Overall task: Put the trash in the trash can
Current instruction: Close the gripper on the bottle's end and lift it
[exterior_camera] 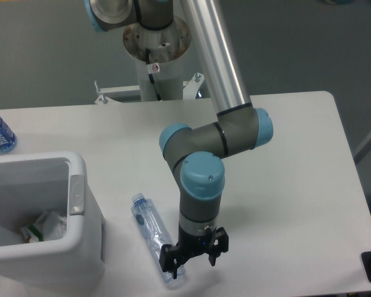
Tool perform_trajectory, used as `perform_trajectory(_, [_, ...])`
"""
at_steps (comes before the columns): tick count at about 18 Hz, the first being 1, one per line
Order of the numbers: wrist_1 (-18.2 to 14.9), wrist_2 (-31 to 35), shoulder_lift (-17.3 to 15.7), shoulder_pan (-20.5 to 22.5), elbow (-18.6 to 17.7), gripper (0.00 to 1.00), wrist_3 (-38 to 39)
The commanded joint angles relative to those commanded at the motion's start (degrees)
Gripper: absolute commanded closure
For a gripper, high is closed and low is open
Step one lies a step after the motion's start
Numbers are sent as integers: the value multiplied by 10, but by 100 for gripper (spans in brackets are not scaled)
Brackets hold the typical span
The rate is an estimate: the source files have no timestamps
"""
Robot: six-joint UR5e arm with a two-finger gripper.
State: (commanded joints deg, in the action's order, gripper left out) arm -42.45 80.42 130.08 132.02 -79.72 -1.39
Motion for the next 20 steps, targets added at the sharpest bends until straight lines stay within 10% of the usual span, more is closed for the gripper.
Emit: perform_trajectory(20, [1, 47, 19, -29, -31, 4, -9])
